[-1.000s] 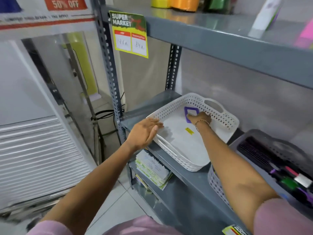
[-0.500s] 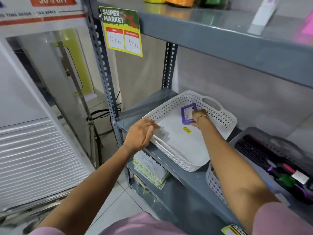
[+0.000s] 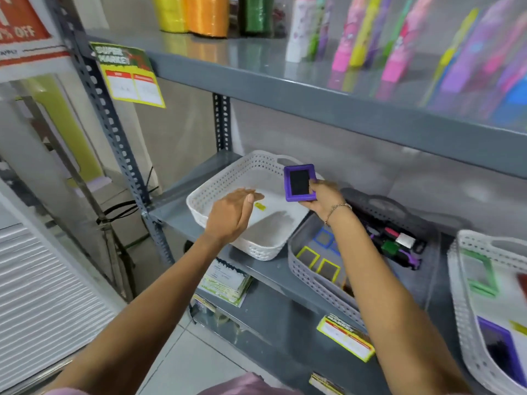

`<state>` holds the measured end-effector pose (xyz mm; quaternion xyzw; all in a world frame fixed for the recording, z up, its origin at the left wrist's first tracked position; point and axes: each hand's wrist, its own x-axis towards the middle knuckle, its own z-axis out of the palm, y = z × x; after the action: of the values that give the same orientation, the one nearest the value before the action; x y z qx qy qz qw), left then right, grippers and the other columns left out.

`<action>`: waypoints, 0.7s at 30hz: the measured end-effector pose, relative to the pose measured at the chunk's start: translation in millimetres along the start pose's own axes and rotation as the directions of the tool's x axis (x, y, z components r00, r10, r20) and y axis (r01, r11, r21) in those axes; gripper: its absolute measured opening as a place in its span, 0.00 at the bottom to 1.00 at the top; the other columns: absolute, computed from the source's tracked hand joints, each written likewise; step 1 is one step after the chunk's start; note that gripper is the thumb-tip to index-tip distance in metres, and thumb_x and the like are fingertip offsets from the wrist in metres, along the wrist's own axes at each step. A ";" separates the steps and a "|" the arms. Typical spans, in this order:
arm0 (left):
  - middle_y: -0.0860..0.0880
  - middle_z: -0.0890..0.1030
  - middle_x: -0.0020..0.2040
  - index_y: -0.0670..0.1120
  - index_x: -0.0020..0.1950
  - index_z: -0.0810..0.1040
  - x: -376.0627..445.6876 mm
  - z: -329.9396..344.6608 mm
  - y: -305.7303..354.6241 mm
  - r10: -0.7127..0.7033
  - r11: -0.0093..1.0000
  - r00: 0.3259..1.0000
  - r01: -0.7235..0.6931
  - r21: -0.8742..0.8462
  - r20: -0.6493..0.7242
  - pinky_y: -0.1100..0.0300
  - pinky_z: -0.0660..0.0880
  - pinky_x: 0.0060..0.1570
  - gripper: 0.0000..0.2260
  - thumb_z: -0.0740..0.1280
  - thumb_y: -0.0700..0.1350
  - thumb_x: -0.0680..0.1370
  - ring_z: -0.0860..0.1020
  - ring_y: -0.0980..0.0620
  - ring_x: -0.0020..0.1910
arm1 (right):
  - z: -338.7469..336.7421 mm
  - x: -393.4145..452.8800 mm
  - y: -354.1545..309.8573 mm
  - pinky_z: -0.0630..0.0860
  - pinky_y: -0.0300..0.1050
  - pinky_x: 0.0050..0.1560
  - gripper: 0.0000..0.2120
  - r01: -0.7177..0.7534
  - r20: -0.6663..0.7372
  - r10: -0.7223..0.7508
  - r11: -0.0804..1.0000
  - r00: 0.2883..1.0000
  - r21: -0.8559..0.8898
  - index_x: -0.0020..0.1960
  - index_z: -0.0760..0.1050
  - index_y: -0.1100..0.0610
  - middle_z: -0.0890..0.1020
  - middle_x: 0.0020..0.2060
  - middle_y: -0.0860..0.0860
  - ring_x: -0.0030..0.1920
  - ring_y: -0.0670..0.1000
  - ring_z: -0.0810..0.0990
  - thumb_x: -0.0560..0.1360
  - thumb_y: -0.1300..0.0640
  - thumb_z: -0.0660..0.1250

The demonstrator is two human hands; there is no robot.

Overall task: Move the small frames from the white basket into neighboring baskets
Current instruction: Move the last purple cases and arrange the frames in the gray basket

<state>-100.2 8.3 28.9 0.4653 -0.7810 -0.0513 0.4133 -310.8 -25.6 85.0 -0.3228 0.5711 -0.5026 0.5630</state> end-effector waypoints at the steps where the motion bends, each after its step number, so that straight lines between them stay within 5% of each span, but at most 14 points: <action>1: 0.44 0.84 0.53 0.43 0.56 0.83 0.7 9.4 17.0 0.022 0.999 1.000 -0.021 -0.026 0.008 0.59 0.68 0.64 0.26 0.46 0.51 0.83 0.78 0.47 0.60 | -17.8 -13.6 -2.4 0.74 0.58 0.62 0.10 0.015 -0.021 -0.015 1.000 1.000 0.013 0.44 0.72 0.61 0.78 0.43 0.59 0.42 0.53 0.77 0.81 0.63 0.55; 3: 0.44 0.84 0.54 0.43 0.56 0.83 -1.0 31.4 51.6 0.062 0.996 0.998 -0.060 -0.067 0.019 0.55 0.69 0.65 0.29 0.43 0.54 0.84 0.78 0.47 0.60 | -55.6 -39.2 -5.2 0.73 0.60 0.62 0.12 0.038 -0.080 -0.031 0.996 0.996 0.081 0.40 0.70 0.58 0.73 0.35 0.53 0.37 0.50 0.75 0.81 0.63 0.55; 7: 0.42 0.83 0.54 0.41 0.55 0.83 -21.4 66.4 125.6 0.160 0.977 0.987 -0.160 -0.142 -0.008 0.54 0.70 0.62 0.28 0.45 0.51 0.84 0.80 0.45 0.57 | -131.4 -96.3 -5.5 0.77 0.55 0.49 0.16 0.088 -0.235 -0.060 0.990 0.970 0.110 0.37 0.69 0.55 0.74 0.35 0.52 0.34 0.47 0.76 0.81 0.64 0.54; 13: 0.44 0.84 0.52 0.40 0.52 0.83 -73.0 116.4 210.3 0.421 0.889 0.906 -0.403 -0.216 0.043 0.52 0.70 0.63 0.24 0.48 0.48 0.84 0.81 0.46 0.56 | -237.6 -171.5 1.9 0.73 0.56 0.55 0.18 0.127 -0.510 -0.096 0.992 0.855 0.027 0.34 0.68 0.54 0.72 0.33 0.51 0.33 0.47 0.72 0.80 0.66 0.52; 15: 0.44 0.84 0.50 0.39 0.51 0.83 -87.2 127.2 220.7 0.470 0.873 0.881 -0.454 -0.179 0.056 0.53 0.69 0.64 0.24 0.48 0.47 0.84 0.81 0.46 0.55 | -267.5 -181.3 7.6 0.77 0.57 0.53 0.18 0.098 -0.587 -0.098 0.995 0.804 -0.031 0.32 0.67 0.54 0.70 0.32 0.51 0.34 0.49 0.71 0.79 0.65 0.54; 18: 0.44 0.85 0.49 0.39 0.51 0.83 -101.4 138.0 225.9 0.466 0.884 0.882 -0.461 -0.079 0.068 0.54 0.70 0.63 0.25 0.47 0.46 0.84 0.82 0.46 0.53 | -301.2 -193.9 14.2 0.77 0.47 0.36 0.18 0.001 -0.646 -0.084 0.992 0.759 -0.127 0.31 0.65 0.54 0.68 0.31 0.52 0.44 0.54 0.71 0.78 0.63 0.55; 21: 0.44 0.85 0.47 0.41 0.50 0.83 -110.2 143.5 233.3 0.420 0.906 0.903 -0.423 0.015 0.096 0.53 0.71 0.61 0.26 0.45 0.47 0.84 0.81 0.45 0.54 | -323.5 -206.7 23.6 0.76 0.41 0.34 0.17 -0.120 -0.640 -0.033 0.973 0.768 -0.195 0.33 0.63 0.51 0.73 0.42 0.54 0.48 0.53 0.72 0.78 0.64 0.56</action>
<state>-334.5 180.4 -22.3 0.2901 -0.8818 0.0321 0.3704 -586.7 242.4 83.8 -0.1807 0.7887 -0.5012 0.3067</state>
